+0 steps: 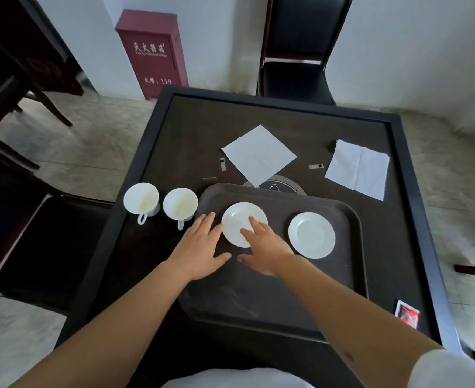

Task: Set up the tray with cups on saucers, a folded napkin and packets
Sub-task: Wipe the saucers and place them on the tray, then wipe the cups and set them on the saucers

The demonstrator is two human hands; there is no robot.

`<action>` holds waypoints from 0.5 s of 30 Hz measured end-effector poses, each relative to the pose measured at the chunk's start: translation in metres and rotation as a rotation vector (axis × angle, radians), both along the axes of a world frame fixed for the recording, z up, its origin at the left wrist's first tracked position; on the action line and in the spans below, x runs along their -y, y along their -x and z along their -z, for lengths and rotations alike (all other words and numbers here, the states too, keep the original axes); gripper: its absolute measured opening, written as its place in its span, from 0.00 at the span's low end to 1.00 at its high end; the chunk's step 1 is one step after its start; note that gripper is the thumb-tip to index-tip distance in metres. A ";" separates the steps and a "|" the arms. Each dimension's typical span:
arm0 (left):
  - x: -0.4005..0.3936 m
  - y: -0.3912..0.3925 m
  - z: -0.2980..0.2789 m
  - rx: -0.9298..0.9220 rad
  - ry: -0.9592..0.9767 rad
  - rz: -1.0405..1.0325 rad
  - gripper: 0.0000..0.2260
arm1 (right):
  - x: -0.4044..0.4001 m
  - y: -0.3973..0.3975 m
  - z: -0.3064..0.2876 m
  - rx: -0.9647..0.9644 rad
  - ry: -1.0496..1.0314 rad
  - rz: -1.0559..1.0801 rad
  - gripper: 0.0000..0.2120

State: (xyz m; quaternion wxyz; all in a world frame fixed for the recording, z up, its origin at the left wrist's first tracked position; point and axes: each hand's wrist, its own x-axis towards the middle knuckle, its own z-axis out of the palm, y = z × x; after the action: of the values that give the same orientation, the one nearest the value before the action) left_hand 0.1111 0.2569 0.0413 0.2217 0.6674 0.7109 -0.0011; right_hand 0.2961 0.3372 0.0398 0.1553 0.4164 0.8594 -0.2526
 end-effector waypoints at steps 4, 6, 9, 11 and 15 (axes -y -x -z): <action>0.028 0.017 -0.018 0.003 -0.042 -0.036 0.34 | 0.021 0.014 -0.020 -0.016 -0.002 -0.008 0.26; 0.040 0.025 -0.027 -0.010 -0.063 -0.045 0.33 | 0.032 0.022 -0.027 -0.033 -0.018 -0.010 0.23; 0.056 0.039 -0.038 -0.016 -0.086 -0.061 0.32 | 0.046 0.036 -0.035 -0.057 -0.027 -0.031 0.20; 0.064 0.051 -0.043 -0.018 -0.092 -0.065 0.31 | 0.053 0.047 -0.039 -0.067 -0.031 -0.038 0.21; 0.072 0.075 -0.049 0.000 -0.061 -0.092 0.27 | 0.062 0.071 -0.045 -0.061 -0.036 -0.040 0.22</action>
State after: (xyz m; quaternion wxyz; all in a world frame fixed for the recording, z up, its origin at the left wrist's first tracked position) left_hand 0.0361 0.1853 0.0899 0.2012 0.6407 0.7404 0.0308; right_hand 0.2249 0.2751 0.0852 0.1263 0.3940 0.8764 -0.2464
